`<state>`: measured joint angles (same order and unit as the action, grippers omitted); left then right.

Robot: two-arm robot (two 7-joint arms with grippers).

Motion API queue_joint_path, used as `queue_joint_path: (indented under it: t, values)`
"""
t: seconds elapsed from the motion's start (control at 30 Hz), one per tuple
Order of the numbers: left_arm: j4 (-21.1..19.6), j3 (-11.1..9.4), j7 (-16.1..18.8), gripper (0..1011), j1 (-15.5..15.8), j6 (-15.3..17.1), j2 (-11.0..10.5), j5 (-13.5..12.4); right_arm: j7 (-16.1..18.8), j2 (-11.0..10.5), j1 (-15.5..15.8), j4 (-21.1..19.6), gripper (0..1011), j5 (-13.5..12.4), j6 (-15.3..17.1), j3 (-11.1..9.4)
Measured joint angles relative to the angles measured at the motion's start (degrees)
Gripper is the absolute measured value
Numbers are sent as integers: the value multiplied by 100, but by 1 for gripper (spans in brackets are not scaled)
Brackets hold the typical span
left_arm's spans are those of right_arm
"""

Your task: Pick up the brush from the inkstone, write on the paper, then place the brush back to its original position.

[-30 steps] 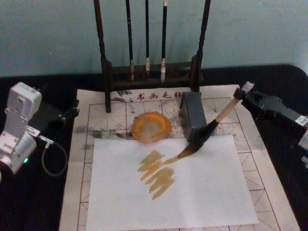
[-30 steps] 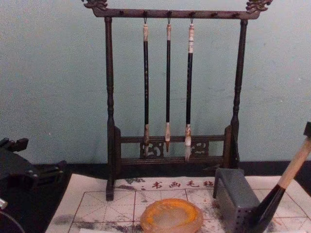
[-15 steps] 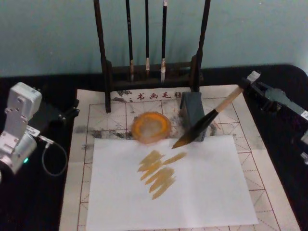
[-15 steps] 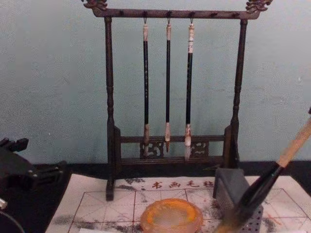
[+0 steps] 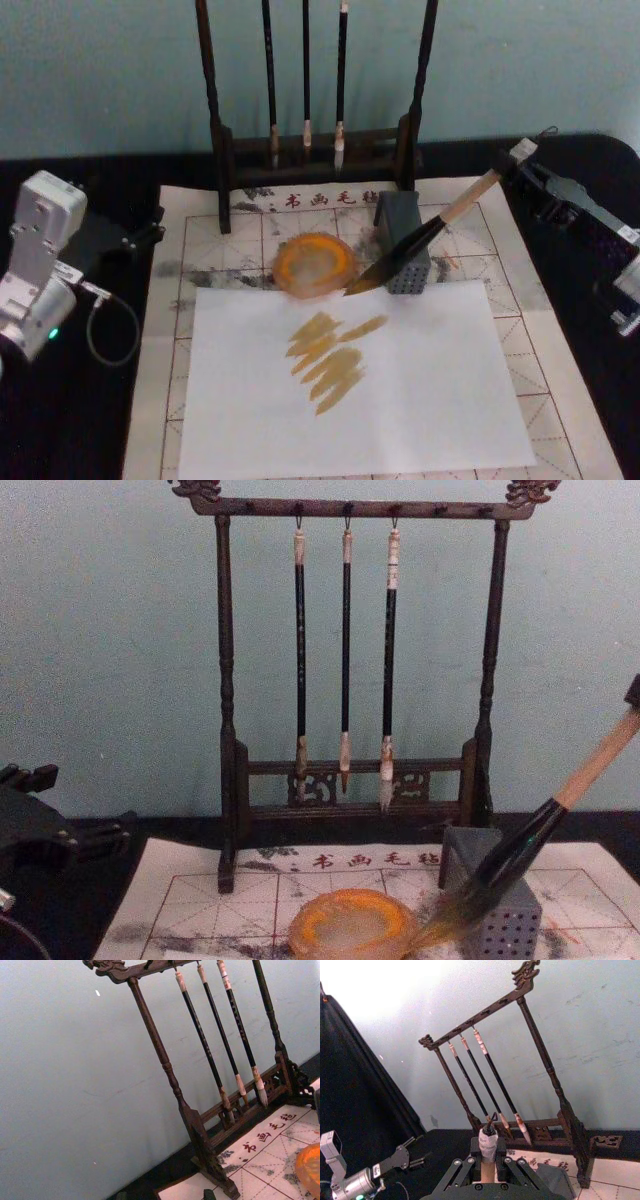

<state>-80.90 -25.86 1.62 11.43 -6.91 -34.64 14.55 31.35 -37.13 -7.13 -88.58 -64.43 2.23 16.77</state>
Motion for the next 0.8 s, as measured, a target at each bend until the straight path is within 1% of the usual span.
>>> queue_joint_path:
  t: [0.17,0.43,0.57,0.8]
  values:
    - [0,0,1,1001,0,0,0,0,13,66,-54,67,181,-132,12,21]
    - [0,0,0,1001,0,0,0,0,-31,276,-211,305,181,-442,83,66]
    - [0,0,0,1001,0,0,0,0,-112,436,-364,518,181,-605,124,129]
    - [0,0,0,1001,0,0,0,0,-222,701,-628,898,181,-756,148,263]
